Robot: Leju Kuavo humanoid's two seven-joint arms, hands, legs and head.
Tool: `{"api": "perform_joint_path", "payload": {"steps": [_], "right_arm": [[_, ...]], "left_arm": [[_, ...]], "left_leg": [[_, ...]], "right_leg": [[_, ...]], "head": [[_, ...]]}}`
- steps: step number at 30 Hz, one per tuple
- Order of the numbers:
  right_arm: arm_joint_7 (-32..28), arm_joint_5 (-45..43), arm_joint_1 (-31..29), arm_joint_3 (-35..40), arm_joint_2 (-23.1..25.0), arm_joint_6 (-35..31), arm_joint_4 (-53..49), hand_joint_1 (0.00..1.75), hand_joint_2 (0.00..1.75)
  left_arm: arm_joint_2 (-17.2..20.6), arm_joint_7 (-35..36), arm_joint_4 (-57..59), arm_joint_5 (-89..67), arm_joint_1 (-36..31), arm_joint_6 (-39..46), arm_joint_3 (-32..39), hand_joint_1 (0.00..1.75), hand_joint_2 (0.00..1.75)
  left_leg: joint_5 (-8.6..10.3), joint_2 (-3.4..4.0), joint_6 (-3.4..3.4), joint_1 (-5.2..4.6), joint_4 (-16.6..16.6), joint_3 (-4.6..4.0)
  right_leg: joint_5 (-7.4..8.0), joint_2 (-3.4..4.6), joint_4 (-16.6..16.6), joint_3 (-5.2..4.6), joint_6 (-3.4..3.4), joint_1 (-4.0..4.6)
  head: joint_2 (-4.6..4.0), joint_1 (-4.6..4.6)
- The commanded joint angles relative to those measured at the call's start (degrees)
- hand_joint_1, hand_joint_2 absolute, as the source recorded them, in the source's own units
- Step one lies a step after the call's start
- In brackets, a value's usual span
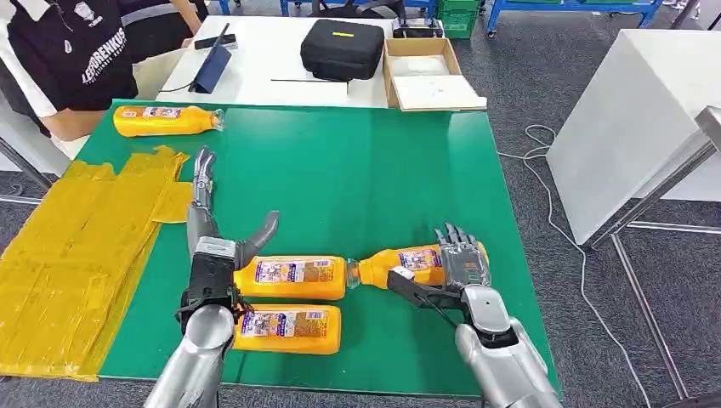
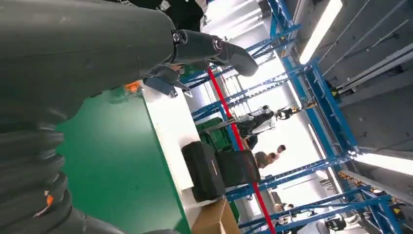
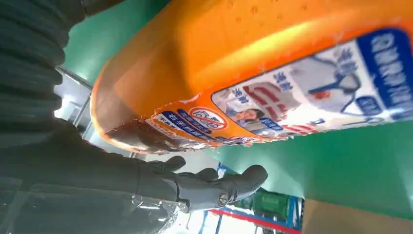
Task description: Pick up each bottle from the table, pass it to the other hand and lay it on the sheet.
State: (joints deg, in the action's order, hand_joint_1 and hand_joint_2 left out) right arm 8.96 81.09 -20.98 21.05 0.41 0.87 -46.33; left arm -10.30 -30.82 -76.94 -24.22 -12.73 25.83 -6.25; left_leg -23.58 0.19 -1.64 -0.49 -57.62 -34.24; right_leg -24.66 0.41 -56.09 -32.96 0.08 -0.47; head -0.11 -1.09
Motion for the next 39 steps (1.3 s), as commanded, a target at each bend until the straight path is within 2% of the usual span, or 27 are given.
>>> {"api": "perform_joint_path", "payload": {"steps": [1, 4, 7, 9, 10, 12, 13, 16, 18, 19, 20, 21, 23, 24, 25, 26, 27, 28, 31, 32, 33, 34, 35, 36, 39], "right_arm": [[-0.54, 0.29, -2.42, -3.36, 1.46, -0.57, 17.31, 0.00, 1.75], [-0.87, -0.09, -2.37, -4.87, 1.53, 1.16, 18.71, 0.00, 1.75], [-1.15, -0.66, -2.20, -5.79, 1.21, 2.11, 19.29, 0.00, 1.75], [-1.17, -0.97, -2.12, -6.23, 0.89, 2.45, 19.49, 0.00, 1.75], [-1.17, -0.97, -2.12, -6.23, 0.89, 2.45, 19.49, 0.00, 1.75], [-1.17, -0.97, -2.12, -6.23, 0.89, 2.45, 19.49, 0.00, 1.75], [-1.17, -0.97, -2.14, -6.31, 0.97, 2.51, 19.34, 0.00, 1.75], [-1.17, -0.97, -2.14, -6.31, 0.97, 2.51, 19.34, 0.00, 1.75], [-1.17, -0.97, -2.14, -6.31, 0.97, 2.51, 19.34, 0.00, 1.75], [-1.17, -0.97, -2.14, -6.31, 0.97, 2.51, 19.34, 0.00, 1.75], [-1.17, -0.97, -2.14, -6.31, 0.97, 2.51, 19.34, 0.00, 1.75], [-1.17, -0.97, -2.14, -6.31, 0.97, 2.51, 19.34, 0.00, 1.75], [-1.17, -0.97, -2.14, -6.31, 0.97, 2.51, 19.34, 0.00, 1.75], [-1.17, -0.97, -2.14, -6.31, 0.97, 2.51, 19.34, 0.00, 1.75], [-1.52, -1.74, -2.12, -7.00, 1.14, 3.16, 19.44, 1.41, 1.75], [-2.11, -2.18, -1.65, -7.46, 0.87, 4.33, 18.89, 1.66, 1.75], [-2.37, -2.32, -1.29, -7.63, 0.58, 4.89, 18.63, 1.66, 1.75], [-2.48, -2.33, -1.18, -7.61, 0.45, 5.08, 18.57, 1.68, 1.75], [-2.48, -2.33, -1.18, -7.61, 0.45, 5.08, 18.57, 1.68, 1.75], [-2.57, -2.31, -1.07, -7.56, 0.32, 5.23, 18.52, 1.69, 1.75], [-2.74, -2.22, -0.92, -7.42, 0.01, 5.61, 18.56, 1.71, 1.75], [-3.73, -2.02, 1.17, -6.16, -2.85, 6.98, 17.61, 1.75, 1.75], [-4.01, -2.13, 1.42, -5.84, -3.34, 7.25, 17.46, 1.71, 1.75], [-4.51, -2.30, 1.66, -5.25, -4.17, 7.51, 17.48, 1.71, 1.75], [-7.15, -2.85, 0.99, -2.91, -7.15, 9.87, 18.87, 1.75, 1.75]], "left_arm": [[-0.63, -0.88, 6.22, 0.98, -0.79, 0.69, 2.20, 0.00, 1.75], [-0.52, -1.30, 6.85, 1.95, -0.93, 0.65, 2.38, 0.00, 1.75], [-0.65, -1.45, 7.01, 2.16, -0.89, 0.73, 2.43, 0.00, 1.75], [-0.70, -1.49, 6.94, 2.25, -0.76, 0.79, 2.50, 0.00, 1.75], [-0.70, -1.49, 6.94, 2.25, -0.76, 0.79, 2.50, 0.00, 1.75], [-0.70, -1.49, 6.94, 2.25, -0.76, 0.79, 2.50, 0.00, 1.75], [-0.71, -1.50, 6.79, 2.27, -0.67, 0.78, 2.46, 0.00, 1.75], [-0.71, -1.50, 6.79, 2.27, -0.67, 0.78, 2.46, 0.00, 1.75], [-0.71, -1.50, 6.79, 2.27, -0.67, 0.78, 2.46, 0.00, 1.75], [-0.71, -1.50, 6.79, 2.27, -0.67, 0.78, 2.46, 0.00, 1.75], [-0.71, -1.50, 6.79, 2.27, -0.67, 0.78, 2.46, 0.00, 1.75], [-0.71, -1.50, 6.79, 2.27, -0.67, 0.78, 2.46, 0.00, 1.75], [-0.71, -1.50, 6.79, 2.27, -0.67, 0.78, 2.46, 0.00, 1.75], [-0.71, -1.50, 6.79, 2.27, -0.67, 0.78, 2.46, 0.00, 1.75], [-0.73, -1.50, 6.79, 2.29, -0.69, 0.73, 2.49, 0.00, 1.75], [-0.82, -1.51, 6.82, 2.43, -0.69, 0.56, 2.53, 0.00, 1.75], [-0.87, -1.54, 6.88, 2.52, -0.69, 0.55, 2.51, 0.00, 1.75], [-0.86, -1.55, 6.92, 2.55, -0.69, 0.54, 2.49, 0.00, 1.75], [-0.86, -1.55, 6.92, 2.55, -0.69, 0.54, 2.49, 0.00, 1.75], [-0.86, -1.57, 6.95, 2.58, -0.69, 0.52, 2.45, 0.00, 1.75], [-0.84, -1.59, 7.06, 2.63, -0.70, 0.52, 2.38, 0.00, 1.75], [-0.54, -2.49, 8.56, 4.11, -1.33, 0.61, 1.63, 0.00, 1.75], [-0.49, -2.61, 8.68, 4.37, -1.40, 0.67, 1.51, 0.00, 1.75], [-0.42, -2.80, 8.93, 4.77, -1.56, 0.82, 1.32, 0.00, 1.75], [-0.19, -3.59, 9.96, 5.98, -2.32, 1.31, 1.00, 0.00, 1.75]], "left_leg": [[0.26, -0.07, 0.20, 0.05, 0.12, -0.11], [0.14, 0.09, 0.14, 0.04, 0.09, 0.07], [0.13, 0.05, 0.13, 0.02, 0.11, -0.04], [-0.01, 0.12, 0.05, 0.04, 0.01, 0.15], [0.23, -0.03, 0.11, 0.06, 0.12, -0.18], [-0.09, 0.16, 0.03, 0.04, -0.08, 0.44], [0.13, 0.07, 0.08, 0.09, -0.06, -0.02], [-0.05, 0.20, -0.02, 0.03, -0.08, 0.49], [0.27, 0.03, 0.04, 0.08, -0.04, -0.14], [-0.08, 0.27, -0.09, 0.02, -0.09, 0.76], [0.08, 0.18, -0.03, 0.07, -0.15, 0.20], [0.04, 0.23, -0.07, 0.05, -0.09, 0.35], [0.36, 0.02, -0.01, 0.09, 0.00, -0.31], [0.04, 0.25, -0.13, 0.04, -0.08, 0.43], [0.18, 0.13, -0.08, 0.07, -0.07, -0.04], [0.15, 0.18, -0.10, 0.08, -0.08, 0.07], [0.05, 0.21, -0.14, 0.05, -0.07, 0.43], [0.21, 0.07, -0.09, 0.08, -0.01, 0.13], [0.21, 0.07, -0.09, 0.08, -0.01, 0.13], [0.01, 0.23, -0.16, 0.02, -0.08, 0.48], [0.08, 0.17, -0.14, 0.04, -0.08, 0.31], [0.10, 0.12, -0.14, 0.04, -0.06, 0.32], [0.14, 0.02, -0.17, 0.04, -0.01, 0.37], [0.45, -0.32, -0.19, 0.07, 0.13, 0.37], [0.46, -0.68, -0.11, 0.07, 0.29, 0.45]], "right_leg": [[0.28, -0.10, 0.18, -0.07, -0.02, 0.03], [0.26, 0.05, 0.14, 0.02, -0.03, 0.04], [0.28, 0.01, 0.16, -0.60, -0.09, 0.10], [0.19, 0.08, 0.13, -0.41, -0.09, 0.14], [0.39, -0.07, 0.26, -0.68, -0.09, 0.16], [0.13, 0.13, 0.06, -0.12, -0.09, 0.14], [0.35, 0.03, 0.14, -0.51, -0.08, 0.18], [0.16, 0.16, 0.07, -0.09, -0.04, 0.13], [0.44, -0.01, 0.19, -0.62, -0.02, 0.17], [0.12, 0.22, 0.05, 0.11, -0.02, 0.12], [0.29, 0.11, 0.08, -0.32, -0.02, 0.16], [0.25, 0.16, 0.11, -0.20, -0.02, 0.13], [0.53, -0.07, 0.28, -0.74, -0.01, 0.17], [0.23, 0.16, 0.13, -0.16, -0.01, 0.13], [0.38, 0.05, 0.21, -0.48, 0.00, 0.15], [0.37, 0.09, 0.23, -0.40, 0.02, 0.16], [0.25, 0.12, 0.22, -0.12, 0.03, 0.13], [0.38, -0.01, 0.32, -0.36, 0.03, 0.16], [0.38, -0.01, 0.32, -0.36, 0.03, 0.16], [0.21, 0.15, 0.18, -0.06, 0.03, 0.11], [0.27, 0.08, 0.21, -0.21, 0.03, 0.13], [0.27, 0.02, 0.24, -0.20, 0.04, 0.13], [0.24, -0.07, 0.29, -0.13, 0.07, 0.13], [0.42, -0.35, 0.49, 0.01, 0.16, 0.16], [0.29, -0.73, 0.74, 0.30, 0.37, 0.15]], "head": [[0.00, 0.00], [0.00, -0.02], [0.00, -0.02], [0.00, 0.00], [0.00, 0.00], [0.00, 0.00], [0.00, -0.02], [0.00, 0.00], [0.00, 0.00], [0.00, -0.02], [0.00, 0.00], [0.00, -0.02], [0.00, 0.00], [0.00, -0.02], [0.00, -0.02], [0.00, 0.00], [0.00, 0.00], [0.00, 0.00], [0.00, 0.00], [0.00, -0.02], [0.00, 0.00], [0.00, 0.00], [0.00, -0.02], [0.00, -0.02], [0.00, -0.02]]}}
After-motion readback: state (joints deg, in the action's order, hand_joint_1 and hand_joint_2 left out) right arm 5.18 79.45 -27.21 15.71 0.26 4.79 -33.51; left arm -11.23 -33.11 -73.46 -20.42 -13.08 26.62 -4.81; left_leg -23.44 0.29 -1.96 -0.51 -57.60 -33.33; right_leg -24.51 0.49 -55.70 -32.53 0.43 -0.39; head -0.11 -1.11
